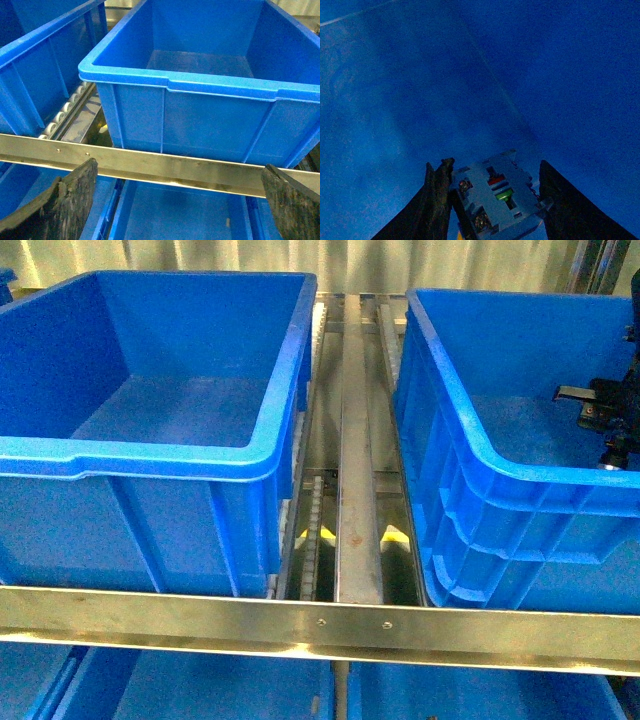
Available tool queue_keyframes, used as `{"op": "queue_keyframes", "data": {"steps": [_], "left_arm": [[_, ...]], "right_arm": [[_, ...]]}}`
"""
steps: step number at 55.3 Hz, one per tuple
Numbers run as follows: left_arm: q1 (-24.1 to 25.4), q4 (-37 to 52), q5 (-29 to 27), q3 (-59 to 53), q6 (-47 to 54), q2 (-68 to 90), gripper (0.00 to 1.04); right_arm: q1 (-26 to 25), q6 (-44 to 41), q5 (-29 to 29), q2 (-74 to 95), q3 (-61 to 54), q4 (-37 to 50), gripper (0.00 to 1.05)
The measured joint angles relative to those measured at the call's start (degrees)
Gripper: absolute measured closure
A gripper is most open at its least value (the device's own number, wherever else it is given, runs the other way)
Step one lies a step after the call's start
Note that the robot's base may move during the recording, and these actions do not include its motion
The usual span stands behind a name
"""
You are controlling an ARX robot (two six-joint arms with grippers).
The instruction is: Pick red and yellow buttons and place in box
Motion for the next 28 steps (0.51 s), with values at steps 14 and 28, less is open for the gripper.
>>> {"op": "queue_keyframes", "data": {"steps": [14,28], "left_arm": [[0.00,0.00,0.00,0.00,0.00,0.00,0.08],[0.00,0.00,0.00,0.00,0.00,0.00,0.08]], "right_arm": [[-0.02,0.20,-0.74,0.17,0.20,0.26,0.45],[0.13,-1.86,-0.17,-1.79,-3.89,5.22,0.10]]}}
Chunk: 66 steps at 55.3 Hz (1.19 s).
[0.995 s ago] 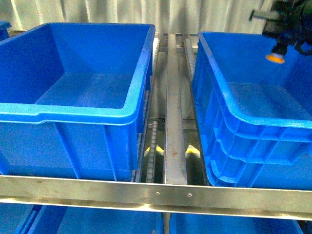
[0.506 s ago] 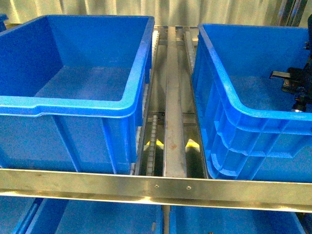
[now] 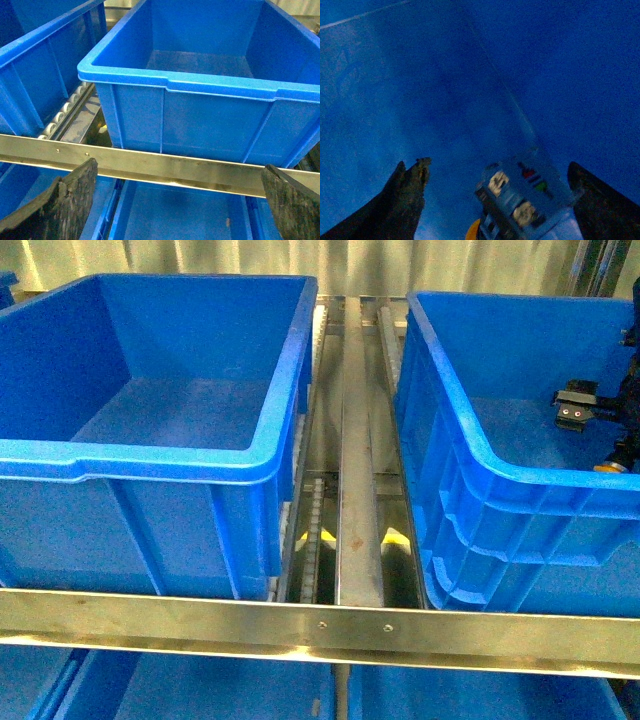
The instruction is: Pick red and yellow buttons and place in box
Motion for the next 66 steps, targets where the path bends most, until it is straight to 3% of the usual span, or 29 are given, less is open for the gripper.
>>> {"op": "queue_keyframes", "data": {"steps": [3,21,38,48,55,66], "left_arm": [[0.00,0.00,0.00,0.00,0.00,0.00,0.08],[0.00,0.00,0.00,0.00,0.00,0.00,0.08],[0.00,0.00,0.00,0.00,0.00,0.00,0.08],[0.00,0.00,0.00,0.00,0.00,0.00,0.08],[0.00,0.00,-0.02,0.00,0.00,0.00,0.08],[0.00,0.00,0.00,0.00,0.00,0.00,0.08]], "right_arm": [[0.28,-0.39,-0.50,-1.95,-2.21,1.90,0.05],[2.56,-2.67,-9.51,-21.73,-16.90,9.49,0.06],[5.62,-0.72,-18.67,-45.27,-39.45,14.21,0.06],[7.61,-0.22,-21.05,-58.10,-52.89,19.87,0.06],[7.37,-9.01,-18.49,-65.07,-65.35,33.09,0.26],[6.78,-13.79,-18.40,-74.88,-79.43,35.93,0.59]]}}
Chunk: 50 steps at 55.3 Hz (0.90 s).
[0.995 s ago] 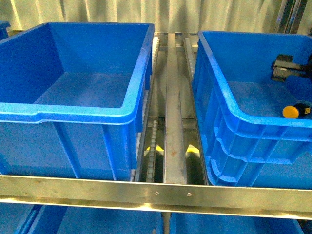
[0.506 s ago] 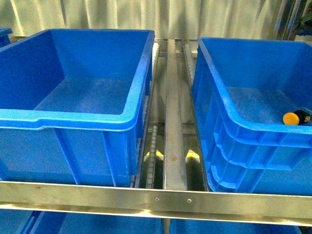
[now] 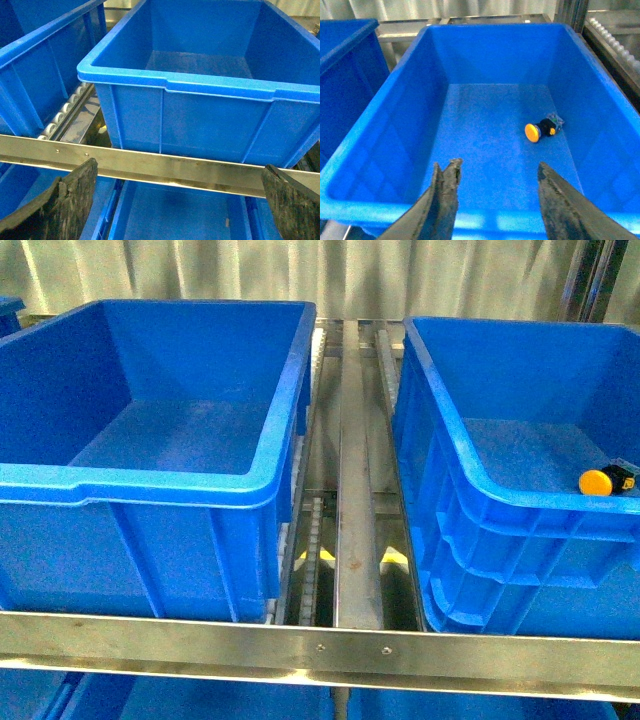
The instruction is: Pick red and yellow buttons and place in box
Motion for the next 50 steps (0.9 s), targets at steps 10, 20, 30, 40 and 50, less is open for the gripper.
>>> {"op": "queue_keyframes", "data": {"steps": [10,20,30,40,50], "left_arm": [[0.00,0.00,-0.04,0.00,0.00,0.00,0.08],[0.00,0.00,0.00,0.00,0.00,0.00,0.08],[0.00,0.00,-0.02,0.00,0.00,0.00,0.08],[0.00,0.00,0.00,0.00,0.00,0.00,0.08],[0.00,0.00,-0.02,0.00,0.00,0.00,0.08]], "right_arm": [[-3.65,-0.83,-4.00,-4.24,-5.53,1.07,0.87],[-4.00,-1.40,-4.17,-8.87,-10.03,1.18,1.01],[-4.07,-1.40,-4.20,-13.44,-13.29,0.09,1.01],[-4.11,-1.40,-4.20,-18.03,-15.80,-2.19,1.01],[-4.11,-1.38,-4.22,-22.51,-17.29,-4.98,1.01]]}}
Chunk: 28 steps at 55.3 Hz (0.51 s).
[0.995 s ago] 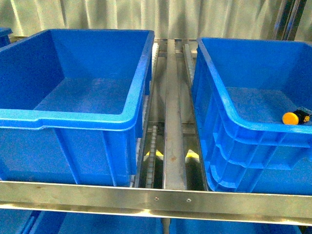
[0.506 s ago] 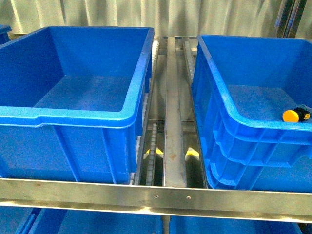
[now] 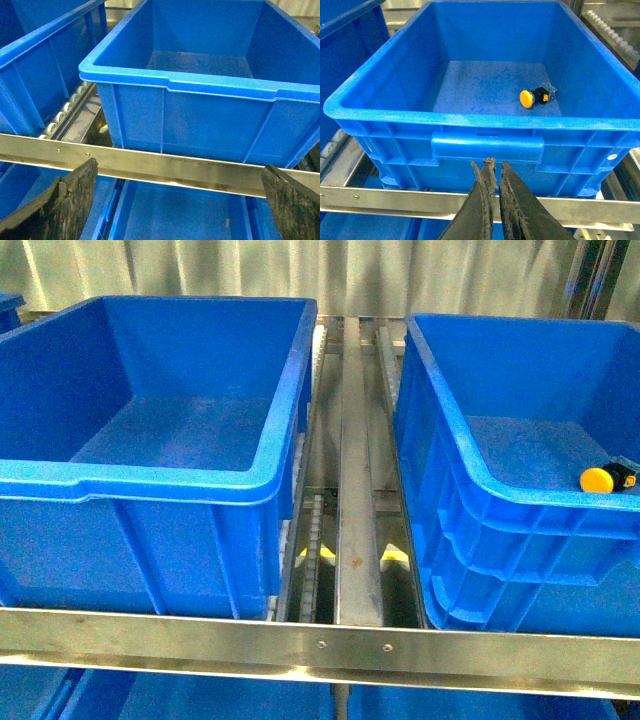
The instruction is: Pick red and yellow buttons and place in box
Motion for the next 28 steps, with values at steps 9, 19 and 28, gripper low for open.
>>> {"op": "queue_keyframes", "data": {"steps": [9,19,28], "left_arm": [[0.00,0.00,0.02,0.00,0.00,0.00,0.08],[0.00,0.00,0.00,0.00,0.00,0.00,0.08],[0.00,0.00,0.02,0.00,0.00,0.00,0.08]], "right_arm": [[0.00,0.00,0.02,-4.04,-1.20,-2.86,1.01],[0.00,-0.02,0.00,-7.13,-2.47,-3.28,1.01],[0.00,-0.02,0.00,-11.52,-2.47,-7.37,1.01]]}}
